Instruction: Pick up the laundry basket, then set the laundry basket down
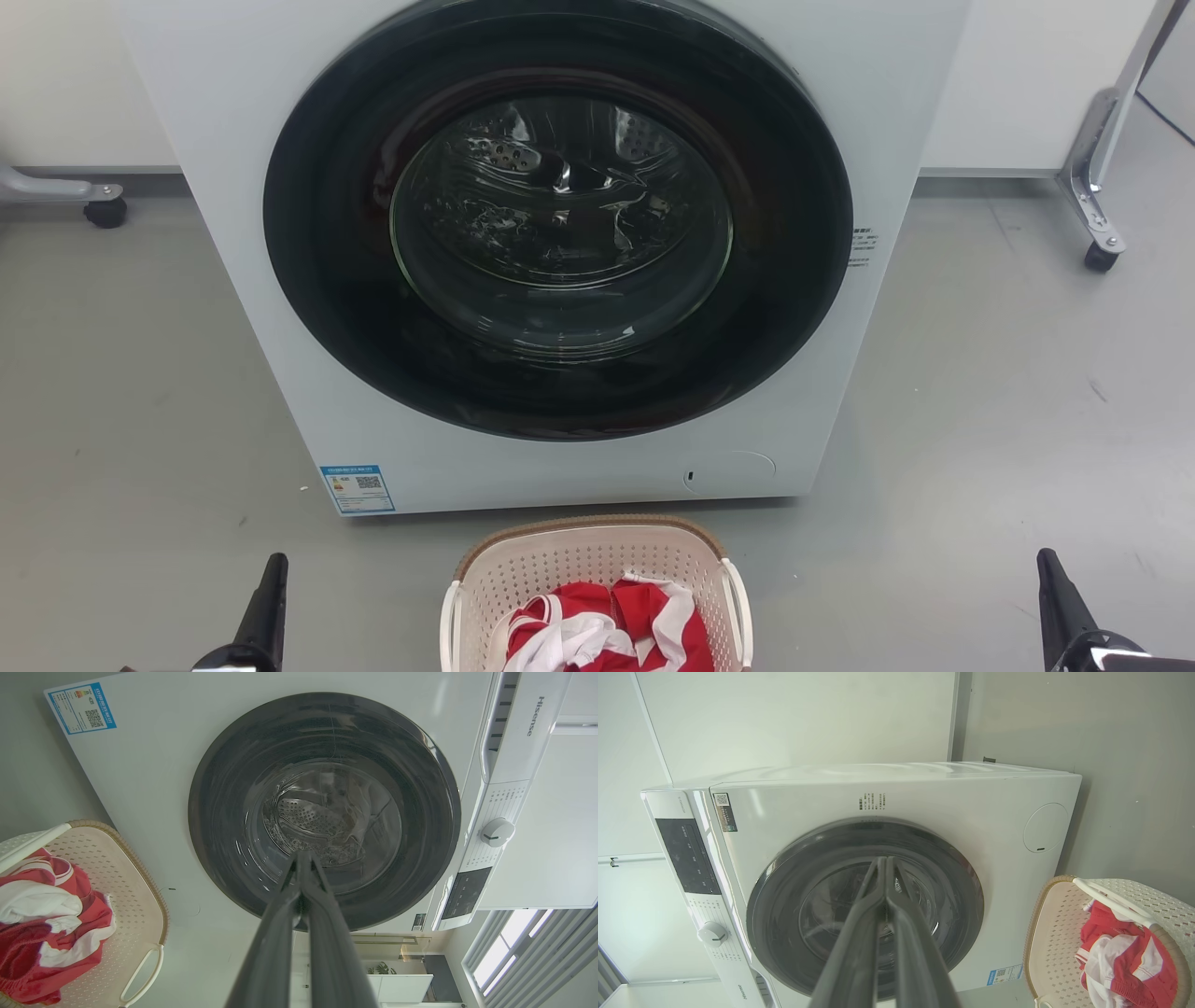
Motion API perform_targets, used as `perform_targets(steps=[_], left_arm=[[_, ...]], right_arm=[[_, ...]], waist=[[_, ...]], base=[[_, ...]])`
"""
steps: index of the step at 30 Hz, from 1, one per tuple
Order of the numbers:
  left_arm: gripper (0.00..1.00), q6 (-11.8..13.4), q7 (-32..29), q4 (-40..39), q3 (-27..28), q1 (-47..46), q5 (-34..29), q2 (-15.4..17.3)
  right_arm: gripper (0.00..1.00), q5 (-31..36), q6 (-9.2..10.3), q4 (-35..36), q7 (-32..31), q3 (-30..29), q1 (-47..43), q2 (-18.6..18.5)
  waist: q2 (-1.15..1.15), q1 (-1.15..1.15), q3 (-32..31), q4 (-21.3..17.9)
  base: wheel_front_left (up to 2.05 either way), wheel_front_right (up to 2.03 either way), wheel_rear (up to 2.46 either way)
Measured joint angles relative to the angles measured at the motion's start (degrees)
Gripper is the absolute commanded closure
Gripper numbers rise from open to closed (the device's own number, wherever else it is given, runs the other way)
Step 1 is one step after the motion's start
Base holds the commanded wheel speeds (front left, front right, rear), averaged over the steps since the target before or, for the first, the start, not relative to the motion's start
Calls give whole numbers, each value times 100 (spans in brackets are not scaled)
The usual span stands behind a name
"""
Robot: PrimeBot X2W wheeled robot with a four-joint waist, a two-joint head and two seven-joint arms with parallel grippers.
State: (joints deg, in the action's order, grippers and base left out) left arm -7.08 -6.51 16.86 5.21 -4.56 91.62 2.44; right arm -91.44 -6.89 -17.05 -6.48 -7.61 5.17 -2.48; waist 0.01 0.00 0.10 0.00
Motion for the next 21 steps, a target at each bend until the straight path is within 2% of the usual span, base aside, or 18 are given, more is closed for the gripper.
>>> perform_targets(steps=[21], left_arm=[[100, 0, 0, 7, -1, 0, 0, 0]], right_arm=[[100, -7, 0, -2, 0, 0, 0, 0]], waist=[[0, 0, -1, 0]], base=[[0, 0, 0]])
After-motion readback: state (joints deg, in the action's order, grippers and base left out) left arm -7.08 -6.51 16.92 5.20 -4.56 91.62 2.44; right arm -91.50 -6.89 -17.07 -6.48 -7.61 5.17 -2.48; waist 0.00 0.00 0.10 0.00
